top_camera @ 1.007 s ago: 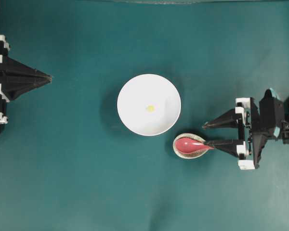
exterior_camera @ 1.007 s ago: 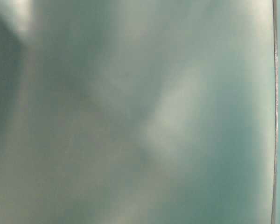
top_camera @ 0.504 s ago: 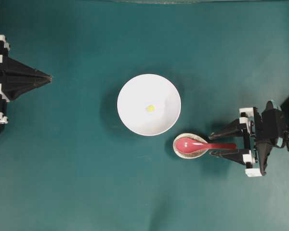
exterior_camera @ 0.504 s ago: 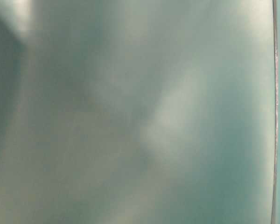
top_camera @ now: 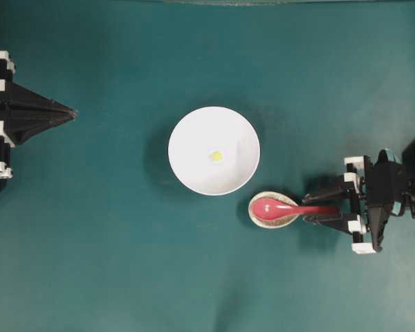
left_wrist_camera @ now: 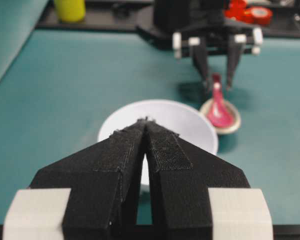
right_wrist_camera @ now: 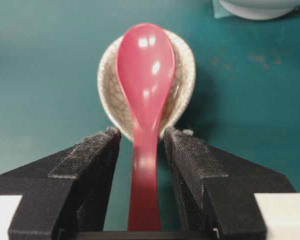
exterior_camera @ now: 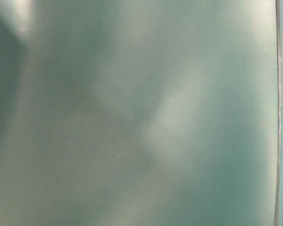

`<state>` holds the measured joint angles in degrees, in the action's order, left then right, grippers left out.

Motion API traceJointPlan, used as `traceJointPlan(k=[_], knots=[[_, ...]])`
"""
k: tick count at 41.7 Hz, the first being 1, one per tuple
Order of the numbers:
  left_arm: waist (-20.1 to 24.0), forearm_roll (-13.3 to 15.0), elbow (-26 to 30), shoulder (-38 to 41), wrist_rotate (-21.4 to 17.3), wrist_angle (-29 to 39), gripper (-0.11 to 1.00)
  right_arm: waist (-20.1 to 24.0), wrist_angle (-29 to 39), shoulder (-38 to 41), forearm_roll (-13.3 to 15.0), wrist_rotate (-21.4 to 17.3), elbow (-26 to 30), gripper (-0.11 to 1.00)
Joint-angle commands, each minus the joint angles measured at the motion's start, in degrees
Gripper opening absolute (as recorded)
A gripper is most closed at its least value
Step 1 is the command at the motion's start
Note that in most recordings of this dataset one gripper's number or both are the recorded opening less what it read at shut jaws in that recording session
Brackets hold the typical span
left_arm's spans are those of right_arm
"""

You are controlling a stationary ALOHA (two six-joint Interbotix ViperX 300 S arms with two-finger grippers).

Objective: Scoop the yellow hexagonal prism block from the bowl with a spoon using the right arm.
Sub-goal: 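Close the right gripper on the pink spoon handle in its rest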

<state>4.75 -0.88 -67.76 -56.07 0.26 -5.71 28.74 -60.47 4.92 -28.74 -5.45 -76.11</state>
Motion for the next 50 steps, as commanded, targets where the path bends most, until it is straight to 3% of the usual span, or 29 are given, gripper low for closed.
traceJointPlan(k=[1,50], knots=[[0.09,-0.18,0.7,0.53,0.09,-0.26,0.0,0.26,-0.62,-0.18,-0.18,0.0,0.18,0.47],[0.0,-0.18,0.62,0.53,0.09,-0.26,0.0,0.26,-3.34,4.39,-0.26,0.0,0.7,0.46]])
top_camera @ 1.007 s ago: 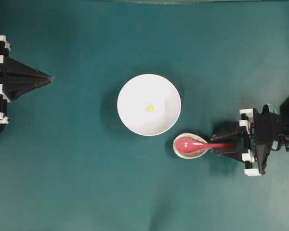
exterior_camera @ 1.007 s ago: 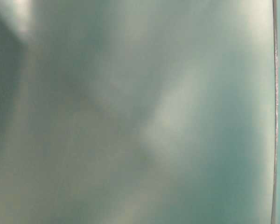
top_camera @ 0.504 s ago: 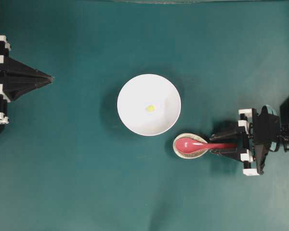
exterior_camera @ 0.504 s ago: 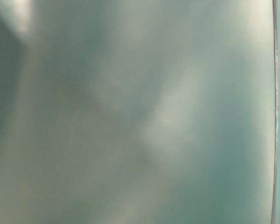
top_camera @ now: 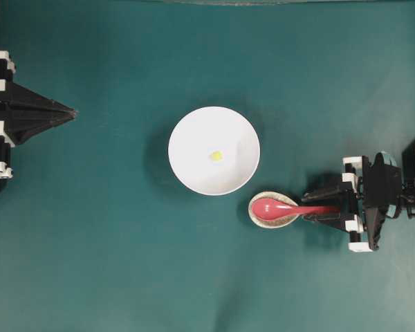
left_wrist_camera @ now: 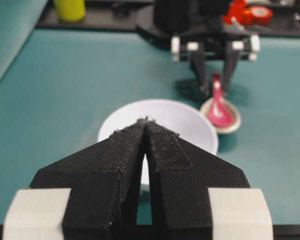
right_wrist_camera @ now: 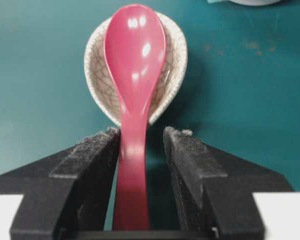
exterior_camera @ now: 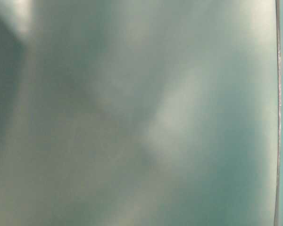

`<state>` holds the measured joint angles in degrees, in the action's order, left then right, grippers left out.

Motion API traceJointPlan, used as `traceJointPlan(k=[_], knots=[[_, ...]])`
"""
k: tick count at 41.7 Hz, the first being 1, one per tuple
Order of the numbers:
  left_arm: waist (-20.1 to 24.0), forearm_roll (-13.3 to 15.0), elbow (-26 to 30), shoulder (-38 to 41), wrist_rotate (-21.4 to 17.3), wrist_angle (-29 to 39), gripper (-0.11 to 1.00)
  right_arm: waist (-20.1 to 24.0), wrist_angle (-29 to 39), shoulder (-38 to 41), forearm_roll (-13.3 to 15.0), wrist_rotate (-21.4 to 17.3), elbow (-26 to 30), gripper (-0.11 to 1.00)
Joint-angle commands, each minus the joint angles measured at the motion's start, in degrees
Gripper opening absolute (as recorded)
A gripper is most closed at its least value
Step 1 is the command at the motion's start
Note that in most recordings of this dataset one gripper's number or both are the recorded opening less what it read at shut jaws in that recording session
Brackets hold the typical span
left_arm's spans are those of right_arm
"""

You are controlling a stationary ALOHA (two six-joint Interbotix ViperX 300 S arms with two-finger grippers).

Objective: Scoop the yellow hexagonal prism block from the bowl with a spoon using the right arm.
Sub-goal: 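Close the right gripper on the pink spoon handle in its rest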

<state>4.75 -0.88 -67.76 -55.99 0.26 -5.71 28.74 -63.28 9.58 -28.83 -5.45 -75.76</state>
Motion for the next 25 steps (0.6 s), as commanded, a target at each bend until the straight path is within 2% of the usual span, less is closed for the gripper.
traceJointPlan(k=[1,25], knots=[[0.0,-0.18,0.62,0.44,0.09,-0.26,0.0,0.26,-0.53,-0.09,-0.18,0.0,0.35,0.46],[0.09,-0.18,0.62,0.53,0.09,-0.35,0.0,0.26,-2.29,0.18,-0.09,0.0,0.0,0.46]])
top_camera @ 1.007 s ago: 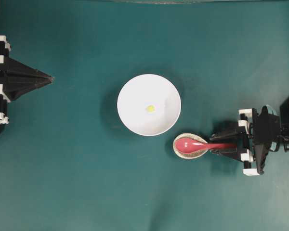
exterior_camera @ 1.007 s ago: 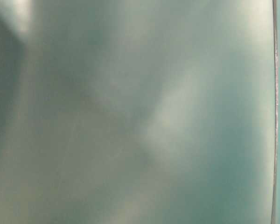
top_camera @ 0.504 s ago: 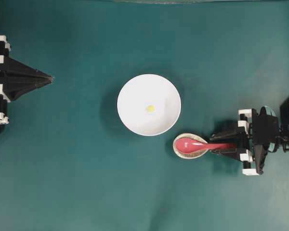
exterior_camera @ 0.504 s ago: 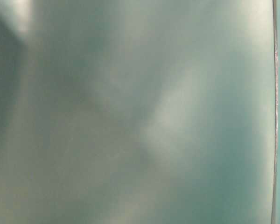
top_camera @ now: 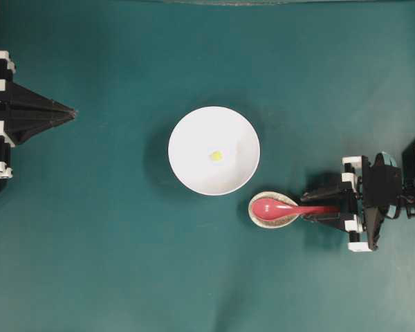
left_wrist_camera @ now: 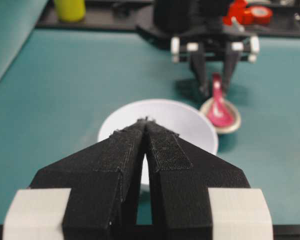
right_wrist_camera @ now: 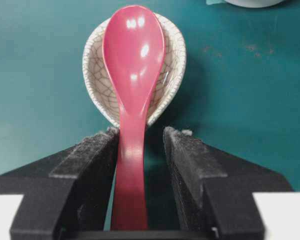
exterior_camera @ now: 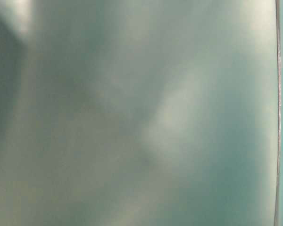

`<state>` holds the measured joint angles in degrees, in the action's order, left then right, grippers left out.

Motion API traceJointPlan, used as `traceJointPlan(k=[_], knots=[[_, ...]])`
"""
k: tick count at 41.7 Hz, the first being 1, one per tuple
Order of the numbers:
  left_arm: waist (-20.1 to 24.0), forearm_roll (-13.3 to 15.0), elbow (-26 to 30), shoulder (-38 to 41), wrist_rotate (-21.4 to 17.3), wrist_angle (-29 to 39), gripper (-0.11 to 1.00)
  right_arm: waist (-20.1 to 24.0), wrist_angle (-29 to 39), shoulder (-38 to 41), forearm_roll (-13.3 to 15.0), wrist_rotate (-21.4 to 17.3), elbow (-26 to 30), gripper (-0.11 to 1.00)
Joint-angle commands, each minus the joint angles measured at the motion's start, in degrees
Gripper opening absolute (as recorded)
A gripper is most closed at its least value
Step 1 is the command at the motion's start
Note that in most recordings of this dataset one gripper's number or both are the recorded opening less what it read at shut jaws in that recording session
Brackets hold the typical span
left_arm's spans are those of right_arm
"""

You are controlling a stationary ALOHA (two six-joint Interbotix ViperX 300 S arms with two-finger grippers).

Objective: Scoop the yellow hexagonal prism block from the bowl with a spoon using the right arm.
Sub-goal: 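Close the right gripper on the pink spoon handle in its rest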

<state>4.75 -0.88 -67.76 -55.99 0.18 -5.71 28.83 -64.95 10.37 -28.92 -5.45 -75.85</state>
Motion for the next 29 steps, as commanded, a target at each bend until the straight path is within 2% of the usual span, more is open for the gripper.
traceJointPlan(k=[1,29], knots=[[0.09,-0.18,0.62,0.53,0.18,-0.26,0.0,0.18,-0.62,-0.62,0.09,0.09,0.09,0.46],[0.09,-0.18,0.62,0.53,0.18,-0.26,0.0,0.18,-0.62,-0.62,0.09,0.88,0.09,0.46]])
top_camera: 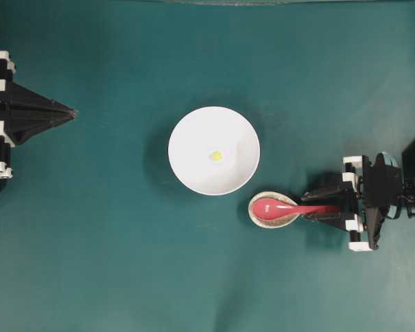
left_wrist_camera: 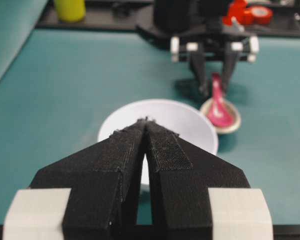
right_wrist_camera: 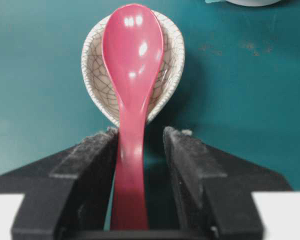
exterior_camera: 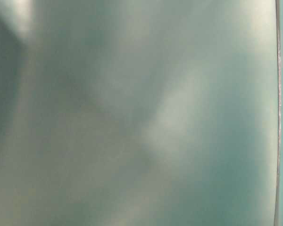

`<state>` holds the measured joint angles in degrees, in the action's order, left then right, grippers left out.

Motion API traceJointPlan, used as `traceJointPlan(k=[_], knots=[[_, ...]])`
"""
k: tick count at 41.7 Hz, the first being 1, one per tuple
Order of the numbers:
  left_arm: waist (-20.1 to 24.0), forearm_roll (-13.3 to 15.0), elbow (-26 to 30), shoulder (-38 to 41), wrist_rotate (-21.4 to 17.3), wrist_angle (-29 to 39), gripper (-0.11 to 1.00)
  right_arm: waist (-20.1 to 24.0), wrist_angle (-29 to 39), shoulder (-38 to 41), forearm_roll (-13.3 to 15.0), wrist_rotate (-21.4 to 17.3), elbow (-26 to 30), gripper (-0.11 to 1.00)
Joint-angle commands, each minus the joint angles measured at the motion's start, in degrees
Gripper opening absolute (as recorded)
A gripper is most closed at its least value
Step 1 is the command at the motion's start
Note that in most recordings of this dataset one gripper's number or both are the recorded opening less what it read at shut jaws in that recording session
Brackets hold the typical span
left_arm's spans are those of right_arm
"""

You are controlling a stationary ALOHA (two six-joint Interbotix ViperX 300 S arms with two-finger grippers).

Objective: Scoop the yellow hexagonal prism block from the bowl with a spoon using the right arm.
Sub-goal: 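Close the right gripper on the pink spoon handle in its rest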

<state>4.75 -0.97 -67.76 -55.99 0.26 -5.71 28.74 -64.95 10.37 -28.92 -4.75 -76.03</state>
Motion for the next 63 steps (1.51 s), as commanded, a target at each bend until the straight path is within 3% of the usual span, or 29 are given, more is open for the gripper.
traceJointPlan(k=[1,53,57,63], knots=[[0.09,-0.09,0.62,0.53,0.09,-0.35,0.0,0.26,-0.62,-0.62,0.09,0.18,0.26,0.46],[0.0,-0.09,0.53,0.53,0.0,-0.35,0.0,0.26,-1.23,-0.62,0.62,2.37,0.7,0.46],[0.09,-0.09,0.53,0.53,0.0,-0.26,0.0,0.26,-1.76,-0.62,0.62,2.37,0.7,0.41],[0.0,-0.09,0.53,0.44,0.0,-0.26,0.0,0.26,-1.76,-0.62,0.62,2.37,0.7,0.22]])
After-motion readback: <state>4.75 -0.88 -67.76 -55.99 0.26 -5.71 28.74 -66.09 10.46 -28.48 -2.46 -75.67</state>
